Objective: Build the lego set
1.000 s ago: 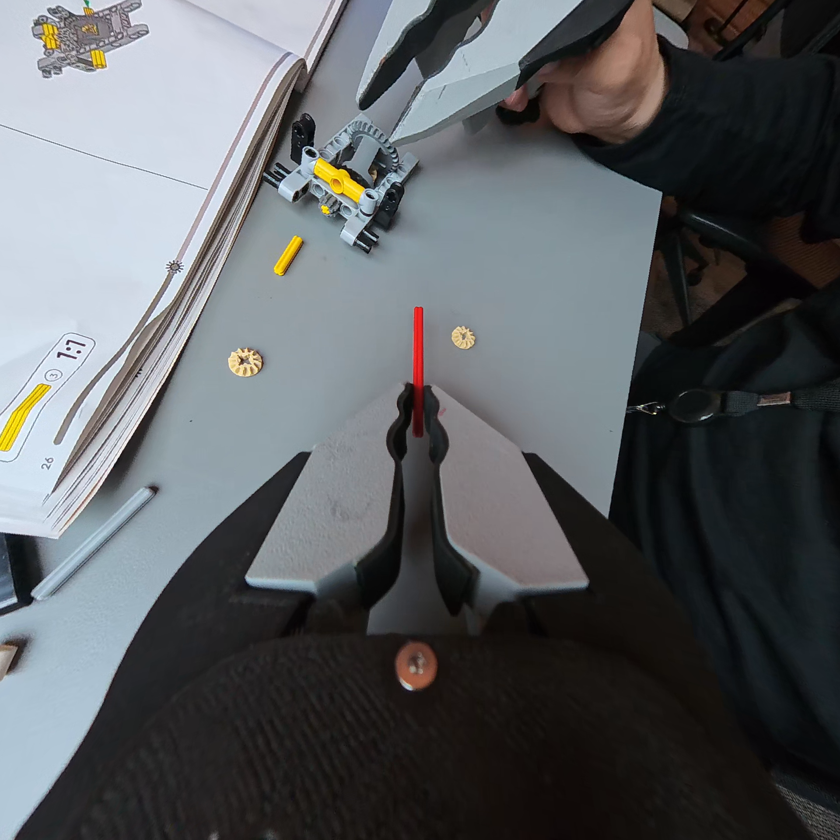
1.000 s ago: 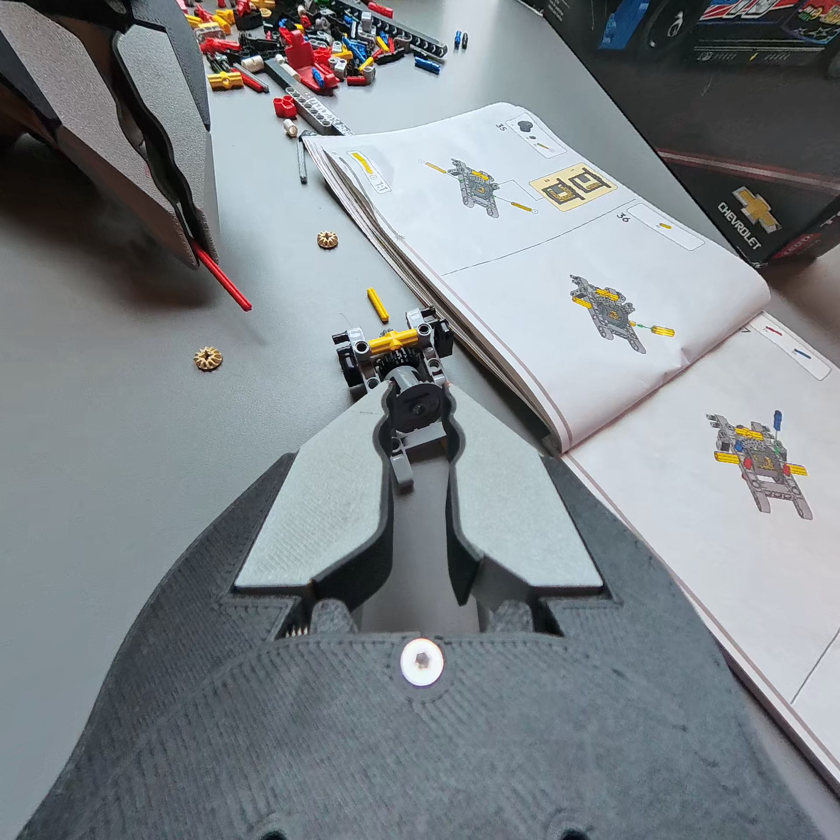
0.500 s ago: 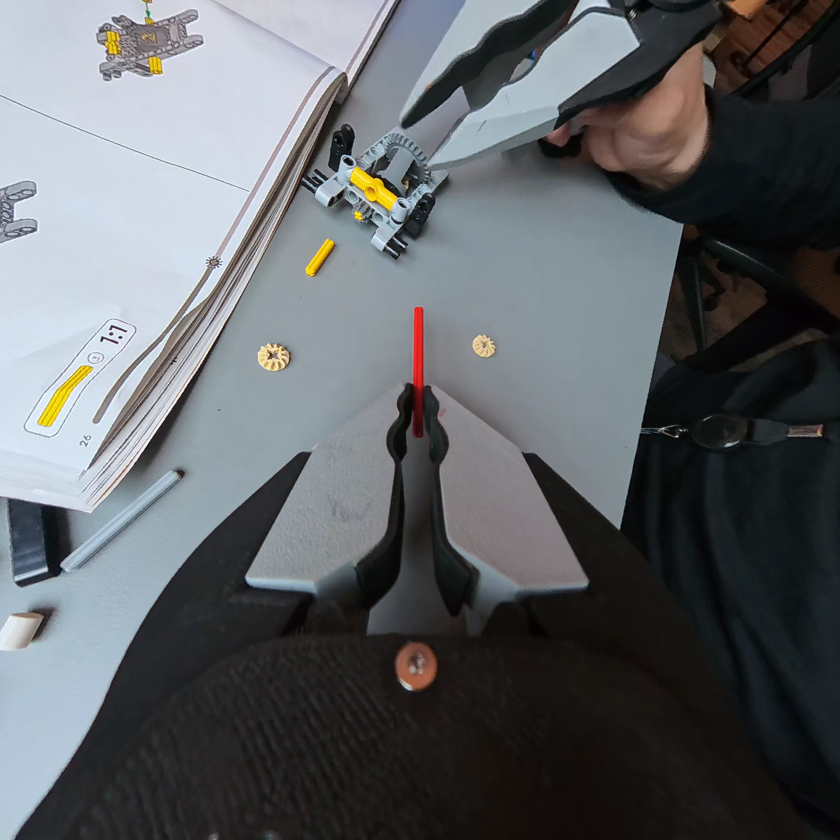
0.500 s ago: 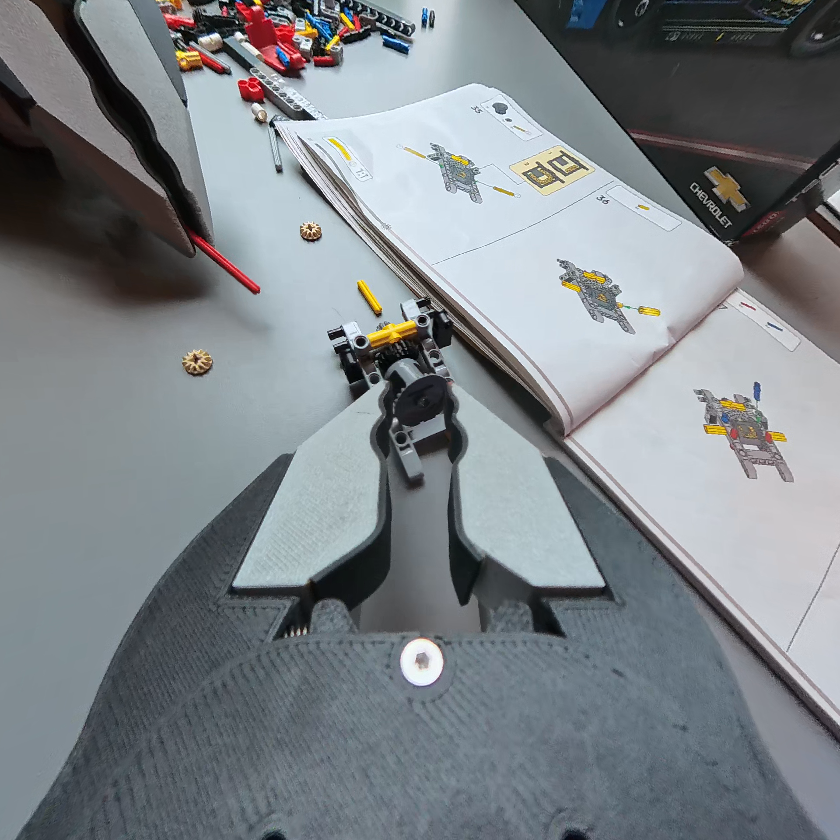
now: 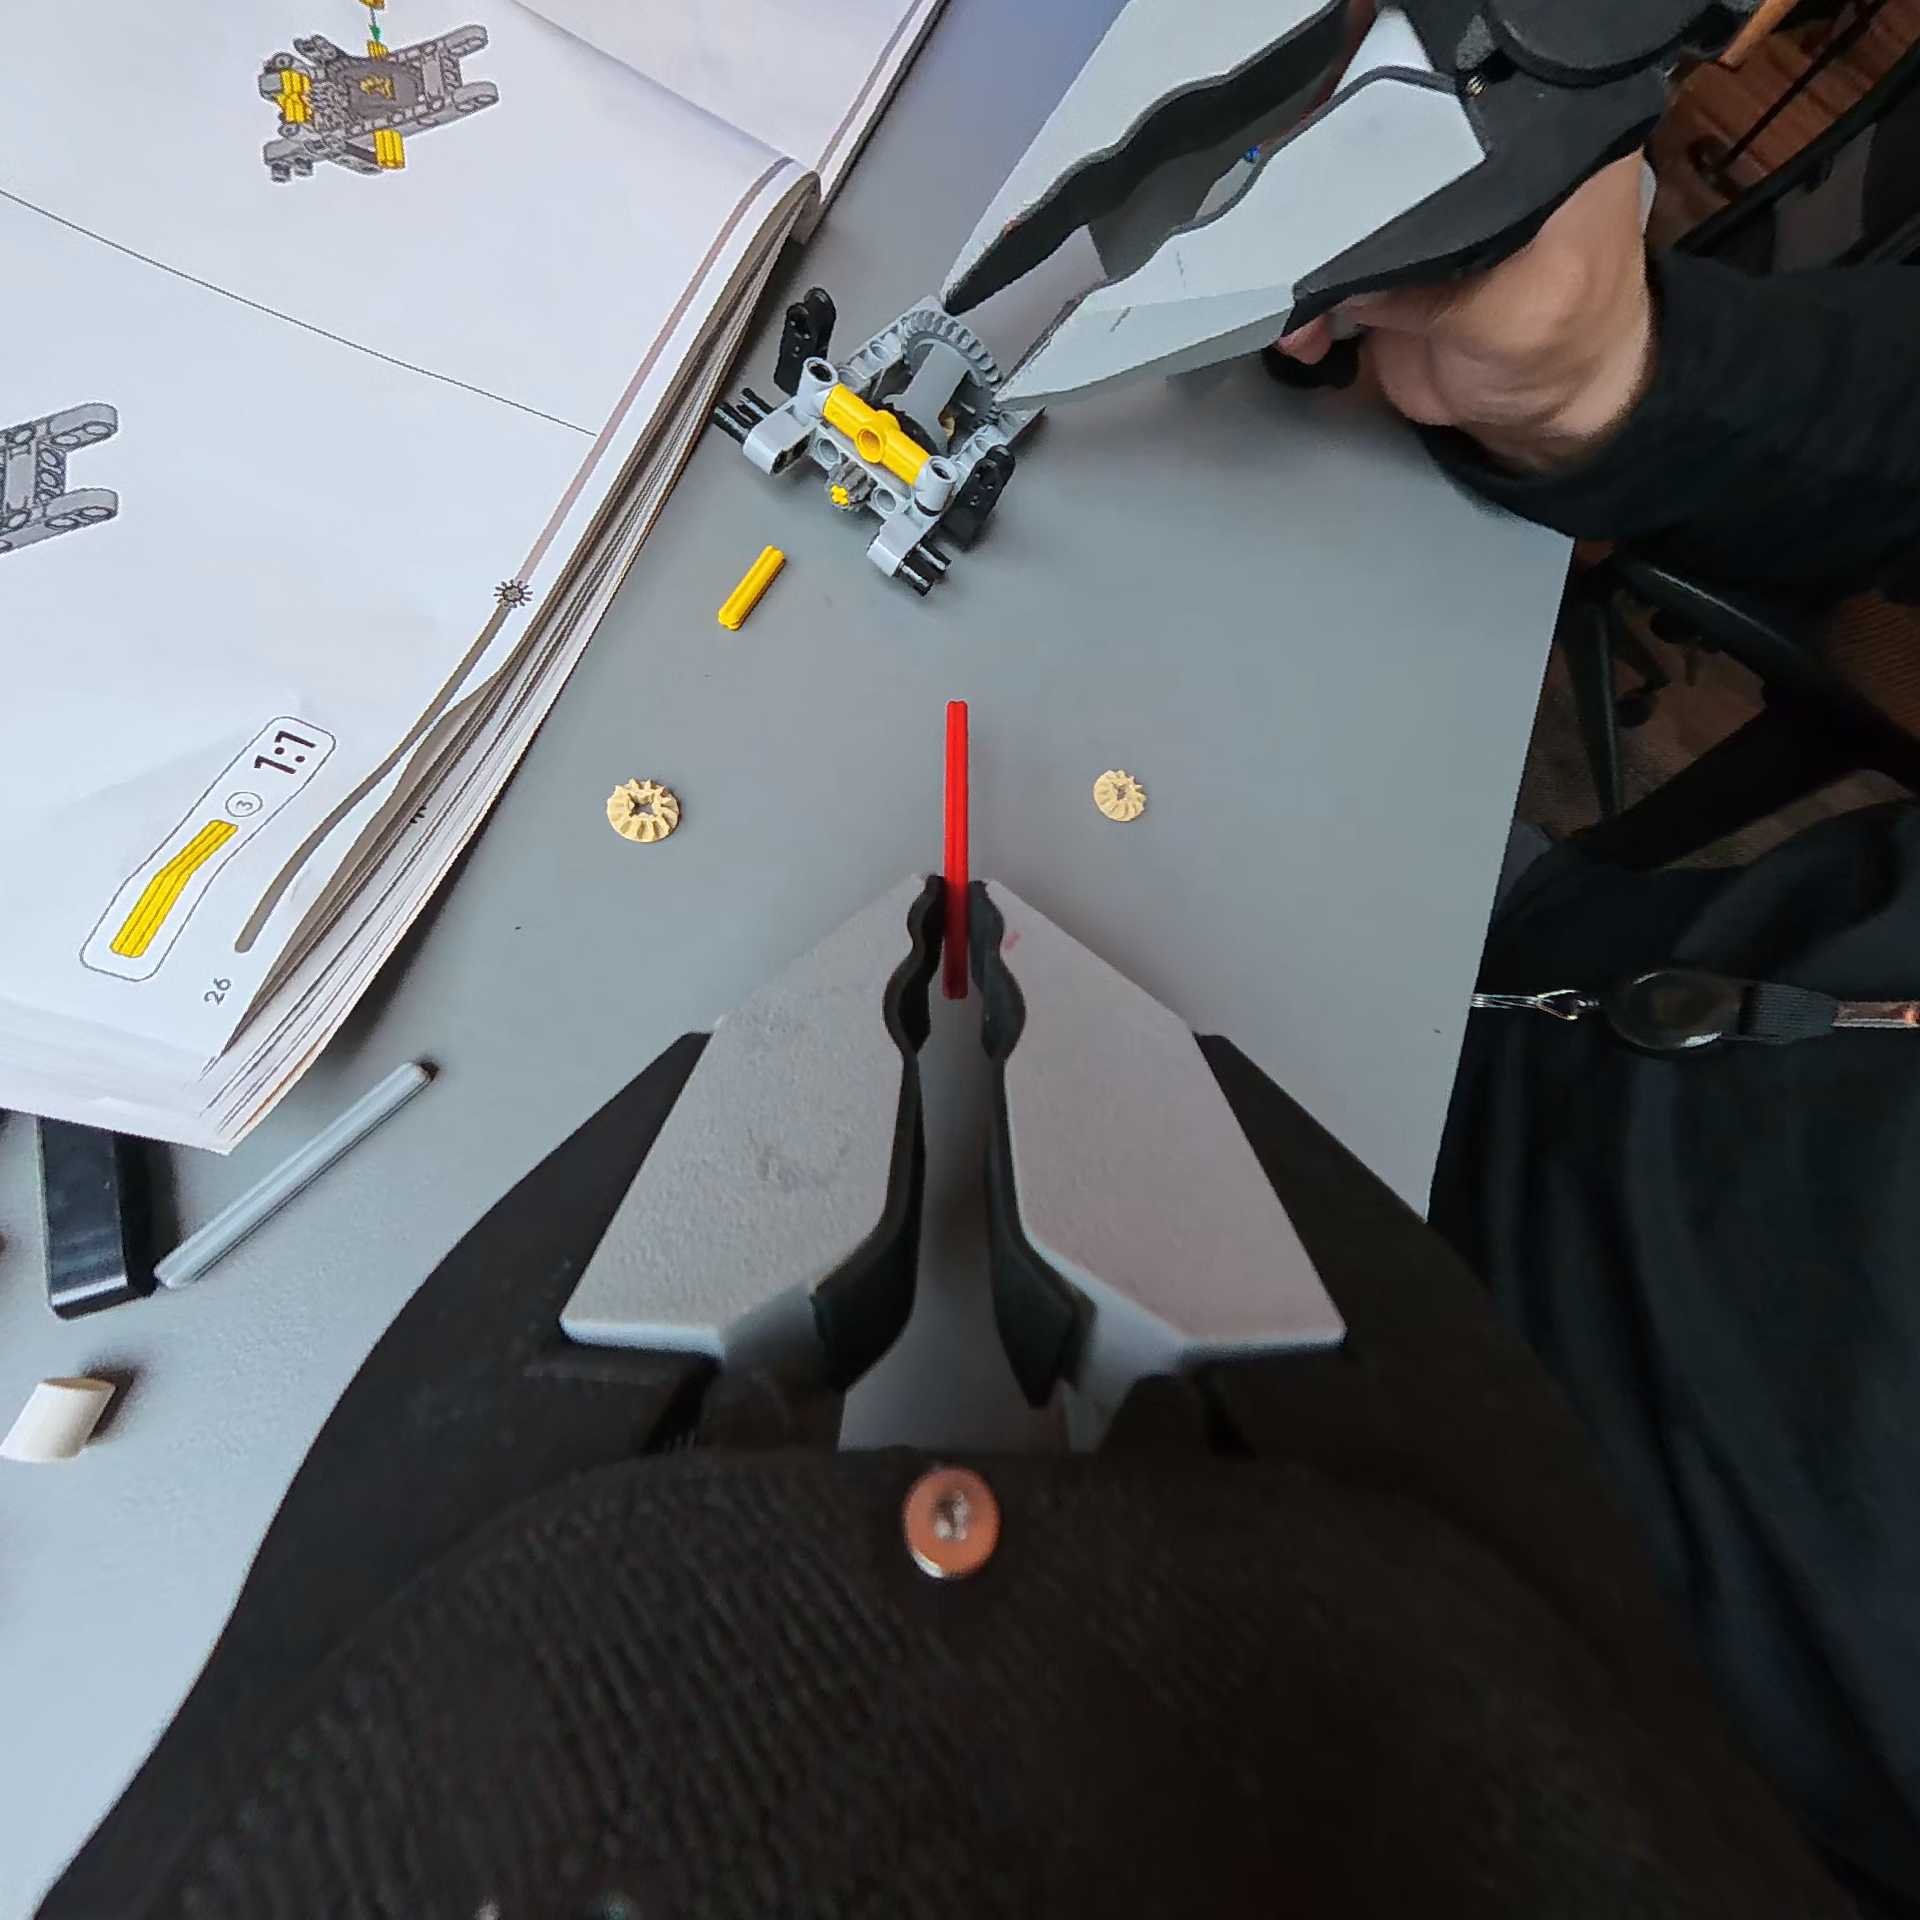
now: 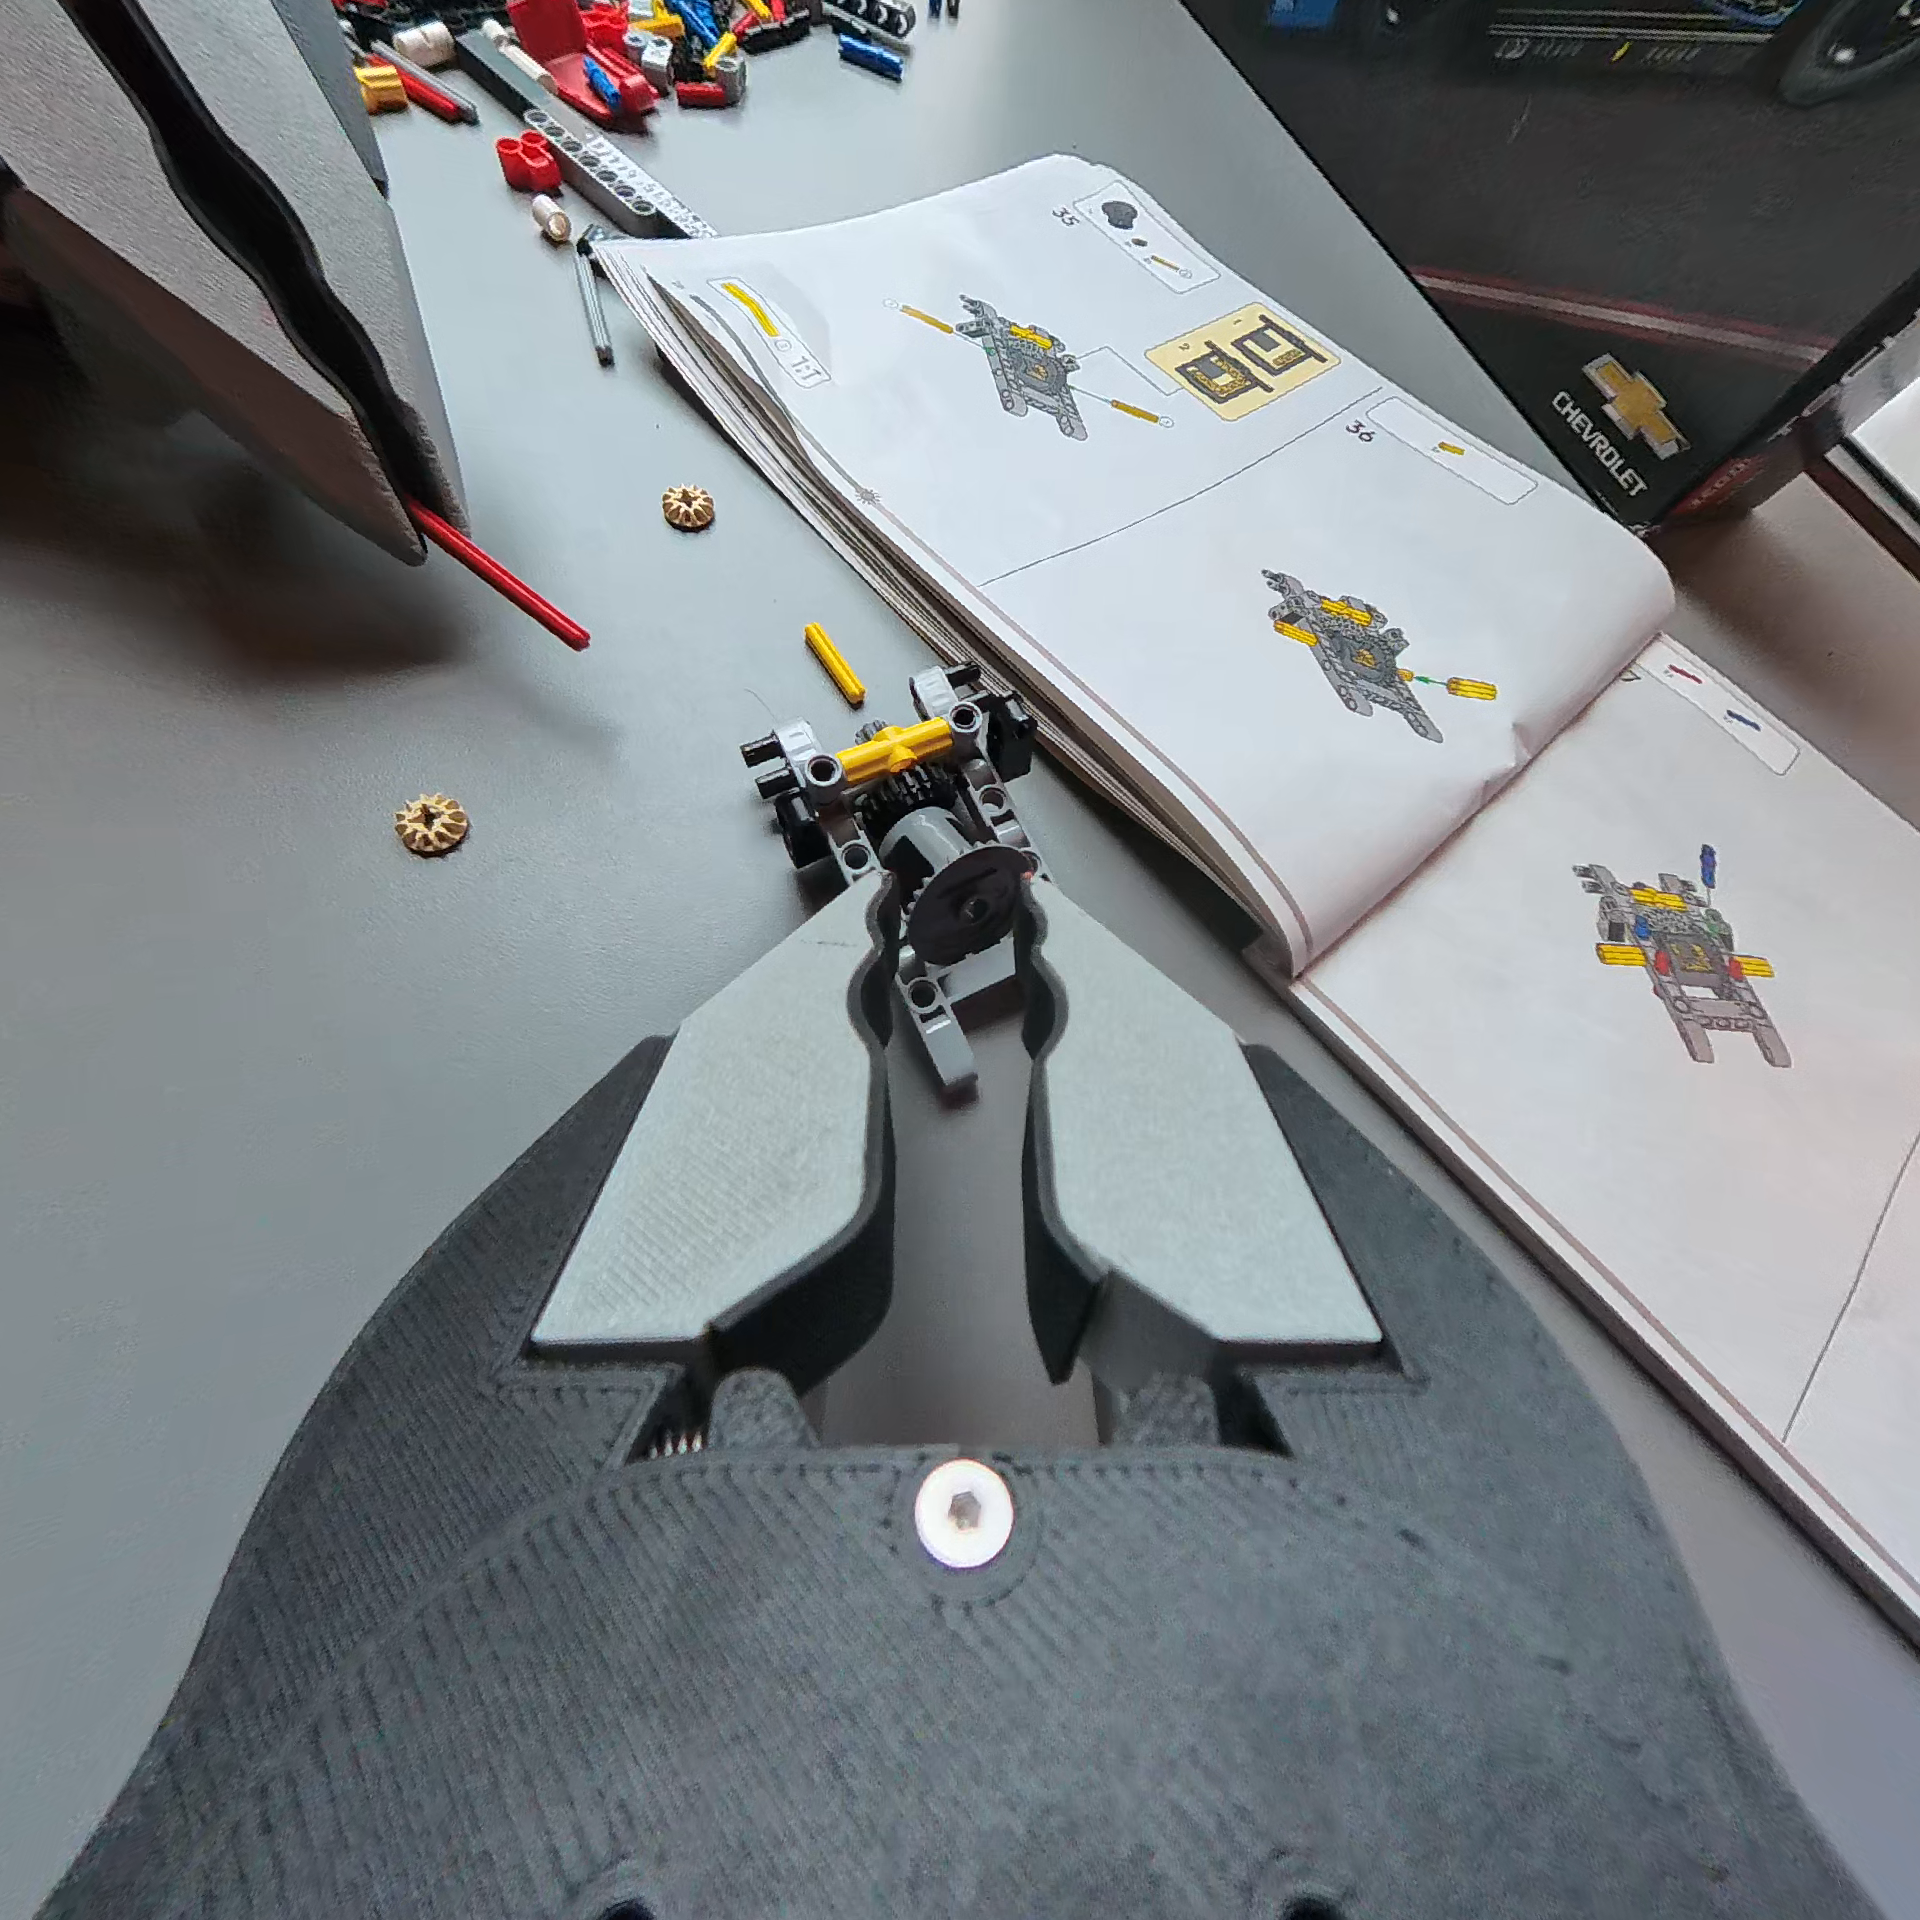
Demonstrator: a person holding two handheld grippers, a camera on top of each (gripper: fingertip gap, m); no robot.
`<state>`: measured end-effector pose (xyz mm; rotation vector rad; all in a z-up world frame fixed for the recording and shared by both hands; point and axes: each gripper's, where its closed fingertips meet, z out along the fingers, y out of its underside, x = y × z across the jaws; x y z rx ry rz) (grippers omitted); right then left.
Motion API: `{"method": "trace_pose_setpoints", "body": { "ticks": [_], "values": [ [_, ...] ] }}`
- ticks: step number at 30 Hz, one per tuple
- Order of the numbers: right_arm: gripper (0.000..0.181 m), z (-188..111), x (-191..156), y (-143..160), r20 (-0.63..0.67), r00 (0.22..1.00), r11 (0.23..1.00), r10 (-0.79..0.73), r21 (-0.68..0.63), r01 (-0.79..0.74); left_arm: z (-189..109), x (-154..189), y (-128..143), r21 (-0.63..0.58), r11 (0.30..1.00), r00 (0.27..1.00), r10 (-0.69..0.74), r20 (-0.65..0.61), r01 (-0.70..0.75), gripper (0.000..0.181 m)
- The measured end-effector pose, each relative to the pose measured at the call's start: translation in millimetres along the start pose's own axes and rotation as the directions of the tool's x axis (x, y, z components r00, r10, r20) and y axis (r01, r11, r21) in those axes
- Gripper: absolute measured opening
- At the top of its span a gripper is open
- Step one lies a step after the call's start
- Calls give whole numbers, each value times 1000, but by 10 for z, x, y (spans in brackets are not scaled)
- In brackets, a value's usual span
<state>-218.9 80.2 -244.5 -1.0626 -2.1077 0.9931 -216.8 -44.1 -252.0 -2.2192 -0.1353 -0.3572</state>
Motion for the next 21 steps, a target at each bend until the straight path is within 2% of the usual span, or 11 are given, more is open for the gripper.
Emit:
{"method": "trace_pose_setpoints", "body": {
  "ticks": [21],
  "values": [
    [3,7,-2,13,-51,998,998,-48,-29,47,-2,-46,1,1,999,999,-33,12,32,1]
  ]
}}
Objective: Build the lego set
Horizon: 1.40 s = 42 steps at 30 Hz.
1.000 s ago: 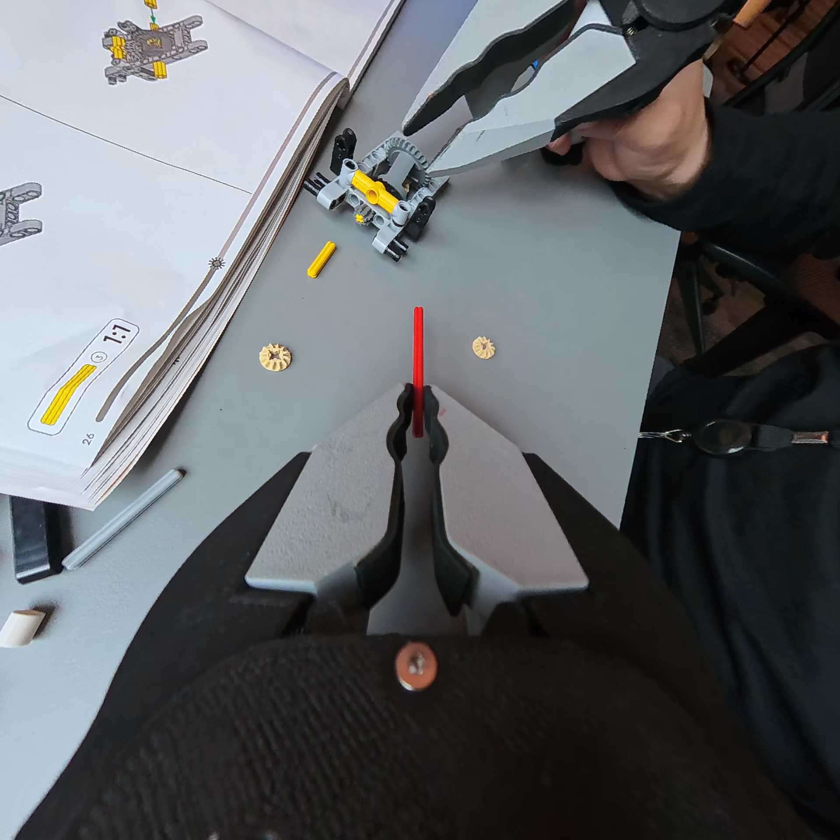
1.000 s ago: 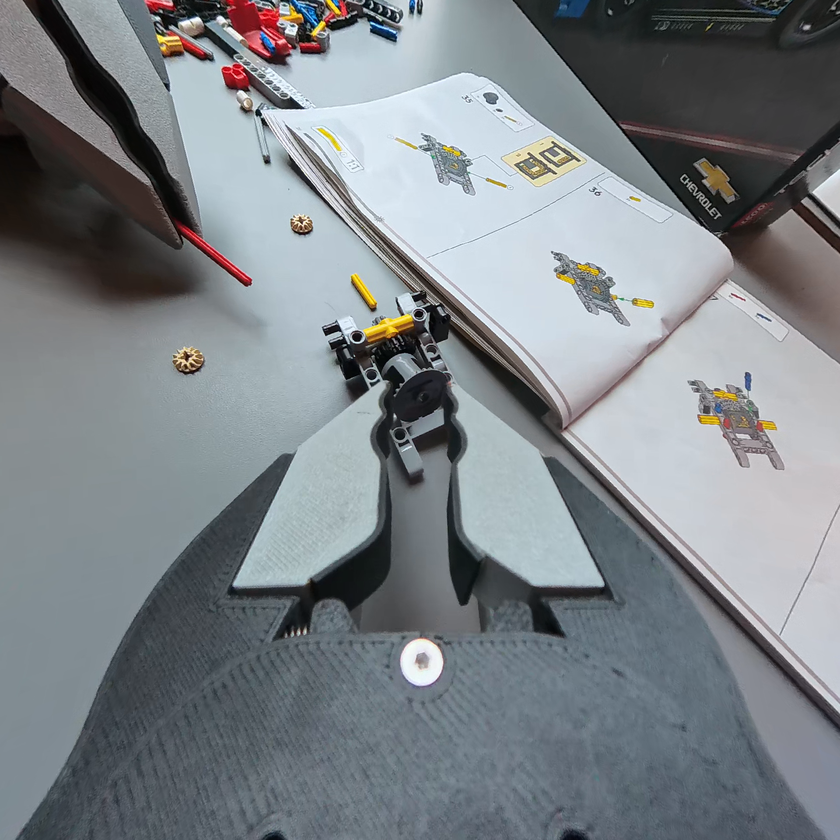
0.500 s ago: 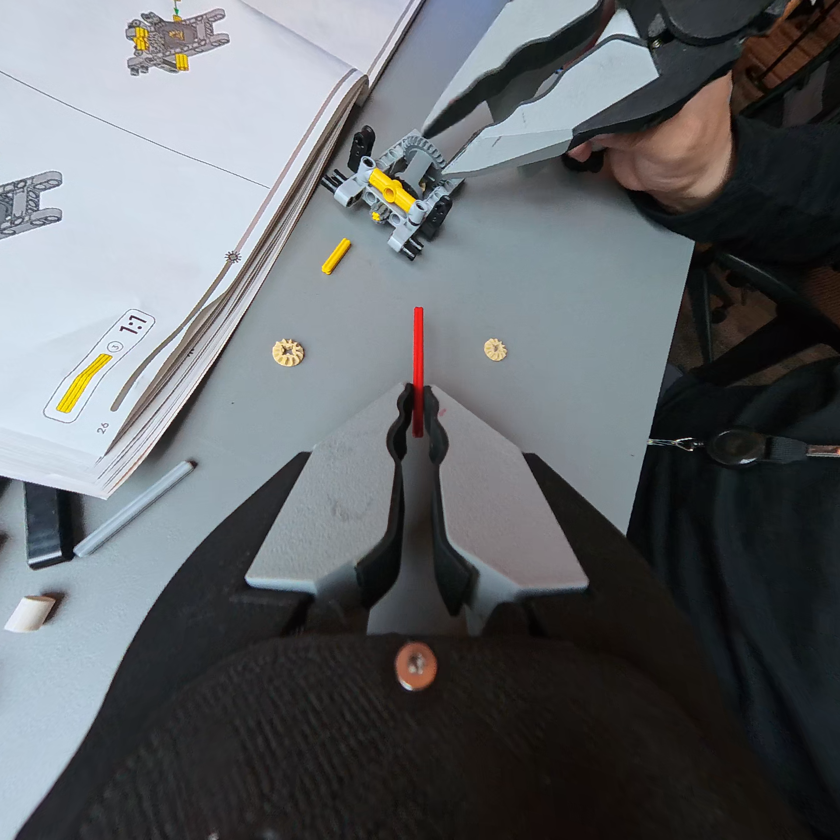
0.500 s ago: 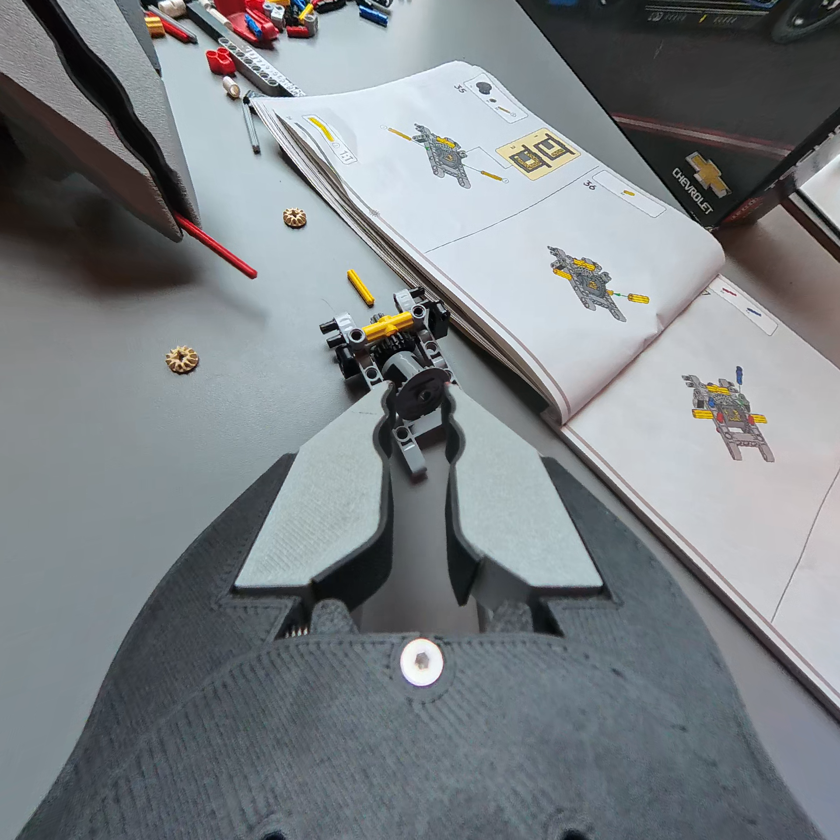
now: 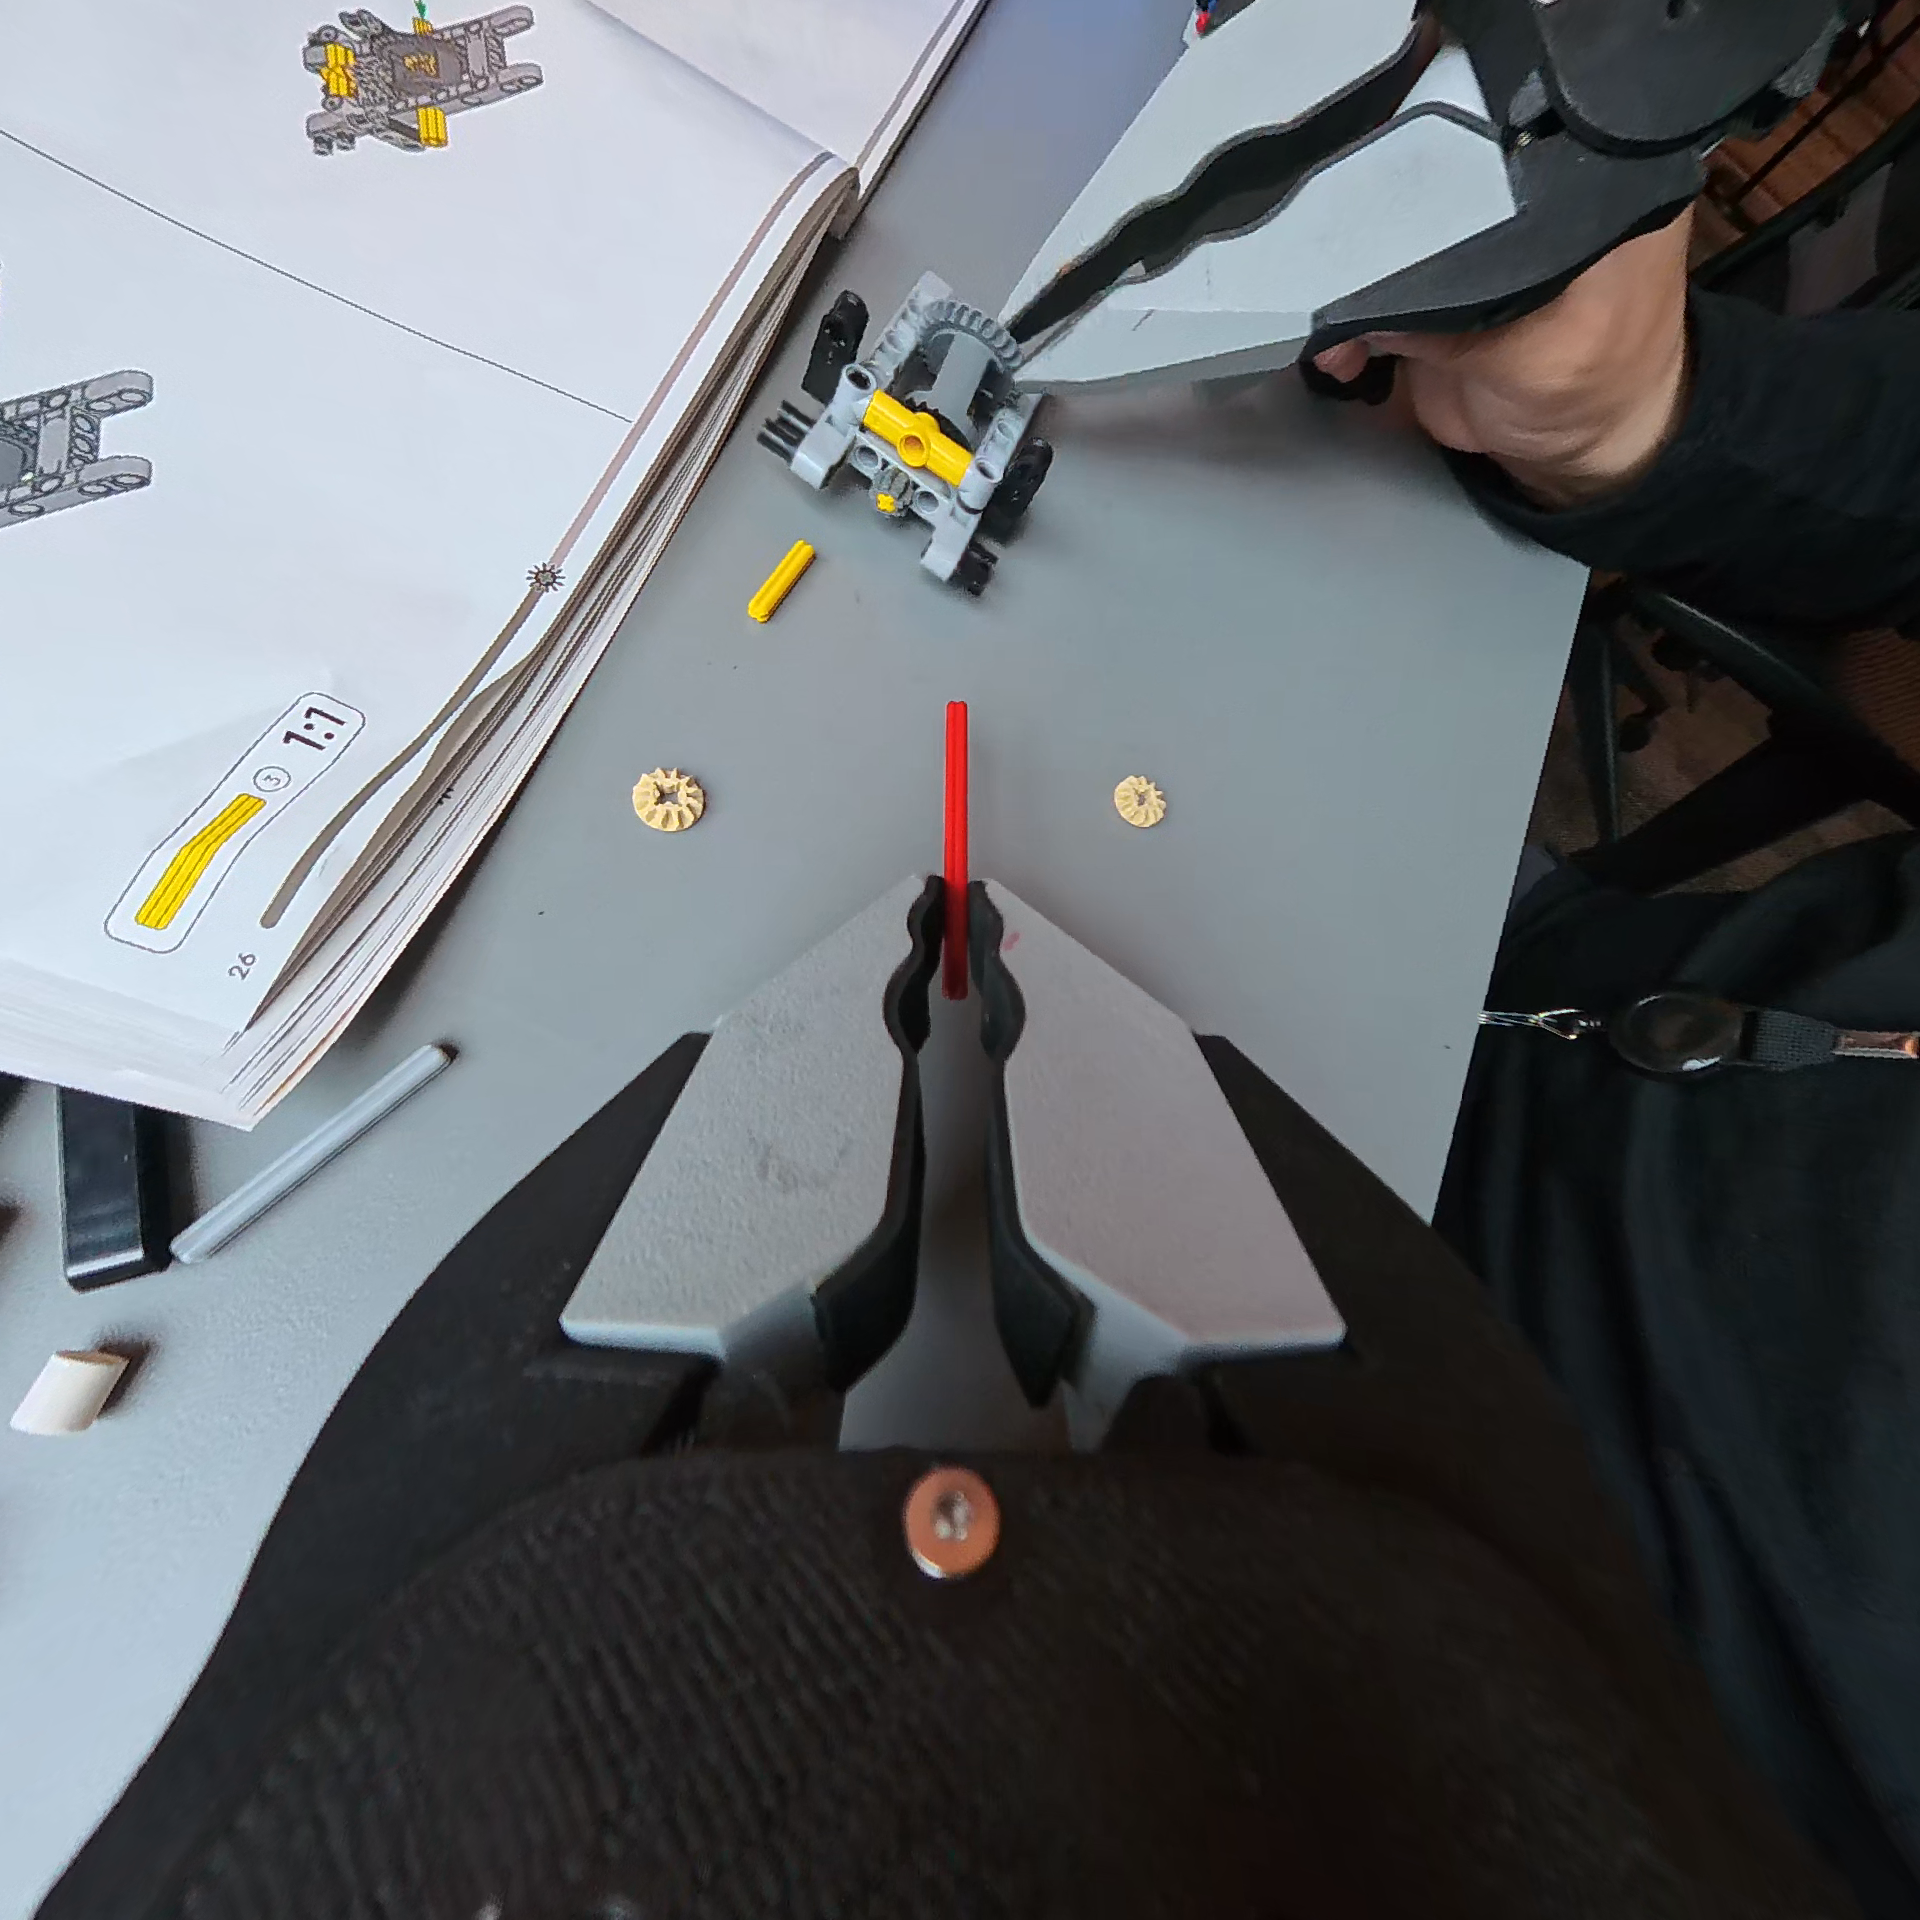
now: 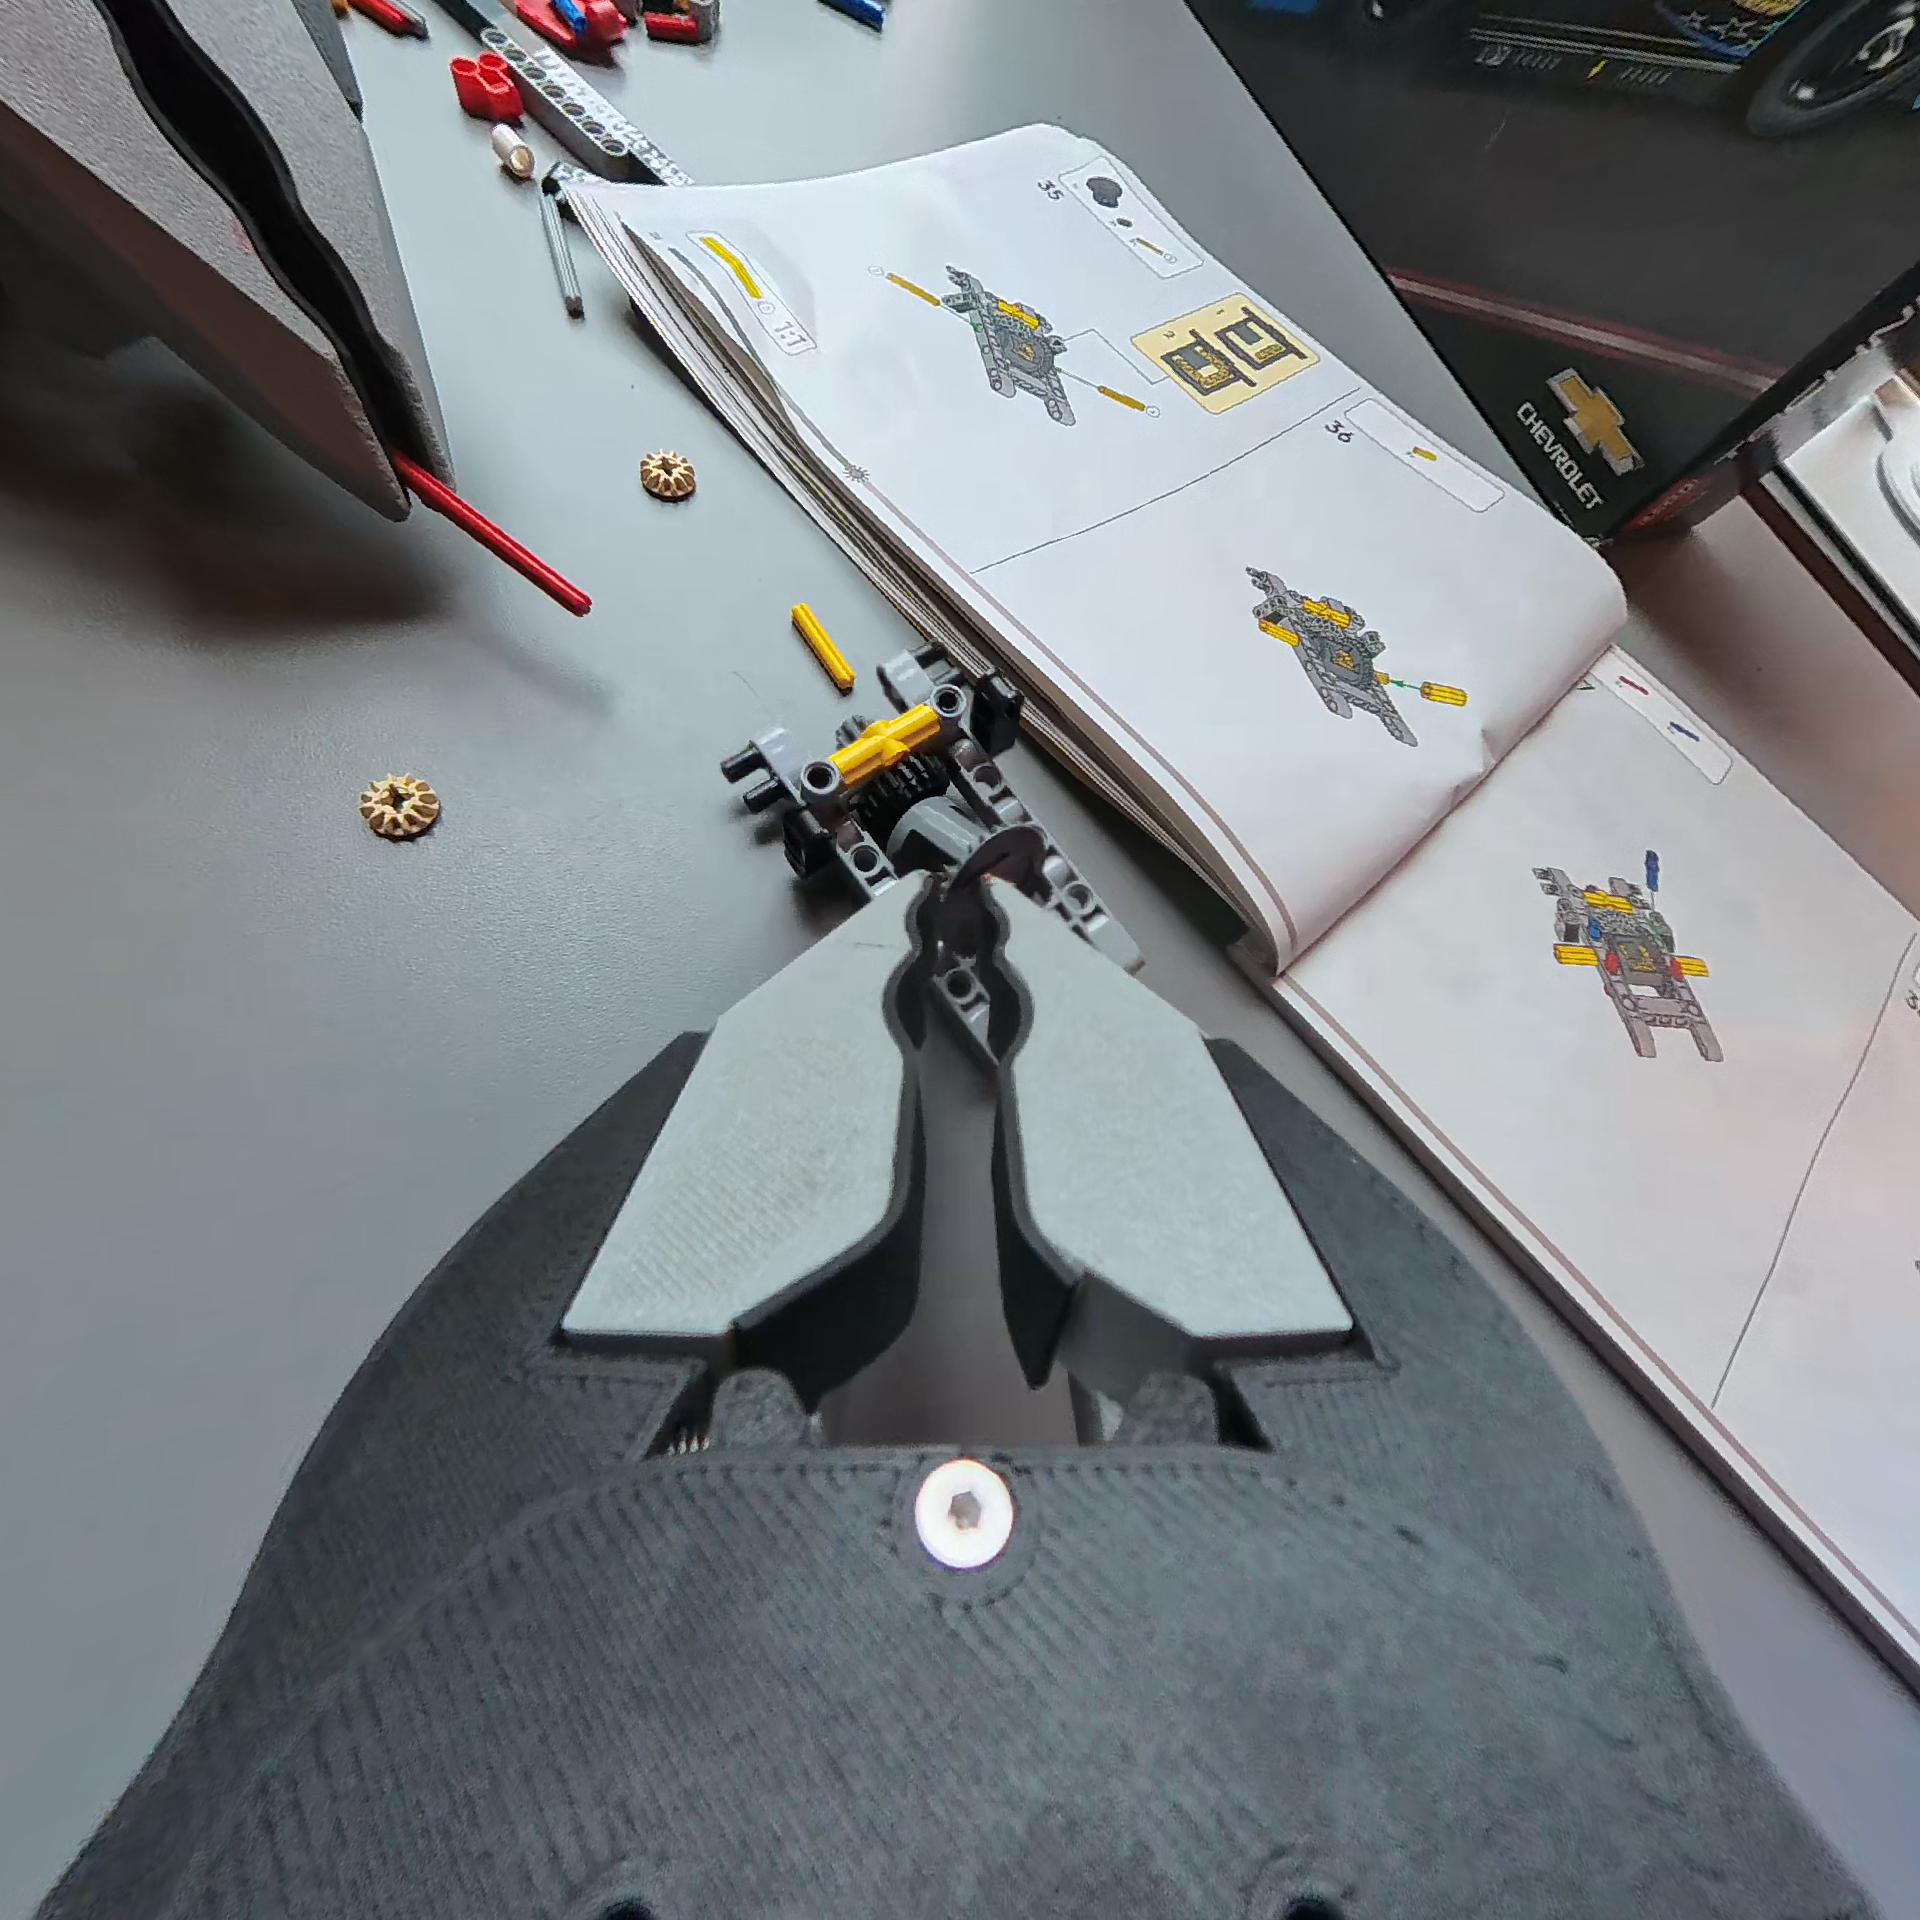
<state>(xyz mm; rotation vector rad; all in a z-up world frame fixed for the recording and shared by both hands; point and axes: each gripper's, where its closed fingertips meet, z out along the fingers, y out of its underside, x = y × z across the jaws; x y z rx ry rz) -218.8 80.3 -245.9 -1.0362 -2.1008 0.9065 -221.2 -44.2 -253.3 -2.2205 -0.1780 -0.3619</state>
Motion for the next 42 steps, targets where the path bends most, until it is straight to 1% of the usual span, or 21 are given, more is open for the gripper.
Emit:
{"method": "trace_pose_setpoints", "body": {
  "ticks": [9,13,34,42],
  "values": [
    [2,35,29,24,-12,1000,1000,16,-21,-17,5,-1,7,-5,1000,1000,-3,0,3,1],
    [5,53,30,39,-19,999,999,26,-34,-27,6,-2,10,-8,1000,1000,-2,1,2,1],
    [4,86,85,-7,-51,998,999,28,-26,-30,10,-2,12,-10,1000,1000,-3,1,3,1],
    [0,128,132,-6,-81,996,998,35,-41,-38,8,-2,11,-8,1000,1000,-3,1,3,1]
  ]
}}
